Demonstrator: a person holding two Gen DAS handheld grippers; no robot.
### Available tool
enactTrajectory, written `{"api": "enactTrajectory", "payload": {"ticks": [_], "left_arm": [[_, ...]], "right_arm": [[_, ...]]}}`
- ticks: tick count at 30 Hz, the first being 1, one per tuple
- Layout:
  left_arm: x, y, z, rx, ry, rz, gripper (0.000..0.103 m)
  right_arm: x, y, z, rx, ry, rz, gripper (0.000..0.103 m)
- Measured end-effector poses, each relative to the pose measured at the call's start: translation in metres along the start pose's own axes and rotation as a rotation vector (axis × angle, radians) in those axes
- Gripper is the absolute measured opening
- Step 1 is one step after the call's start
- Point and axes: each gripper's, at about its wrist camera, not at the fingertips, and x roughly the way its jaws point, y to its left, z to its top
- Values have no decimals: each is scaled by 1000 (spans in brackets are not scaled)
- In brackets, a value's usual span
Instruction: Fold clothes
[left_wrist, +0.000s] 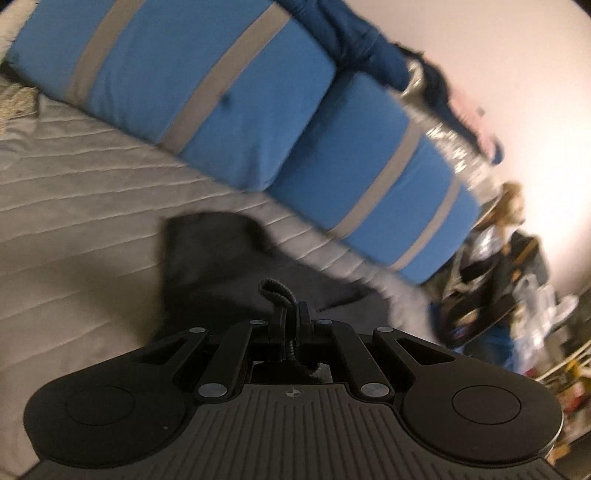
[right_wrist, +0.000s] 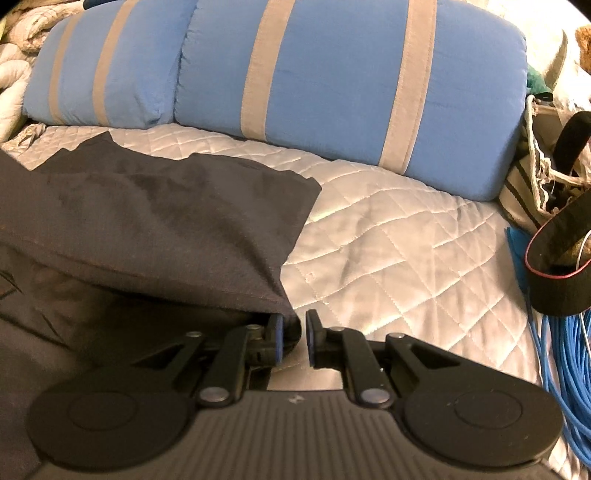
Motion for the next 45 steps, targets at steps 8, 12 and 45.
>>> {"api": "enactTrajectory", "payload": {"ticks": [8, 12, 45], "left_arm": [[23, 24, -36, 174, 73, 132, 5], [34, 26, -53, 240, 119, 180, 5], [34, 14, -52, 213, 68, 120, 5]], "right_arm": [[1, 0, 0, 5, 7, -7, 24], [-1, 2, -1, -25, 7, -28, 43], [11, -63, 17, 387, 55, 17, 0]]}}
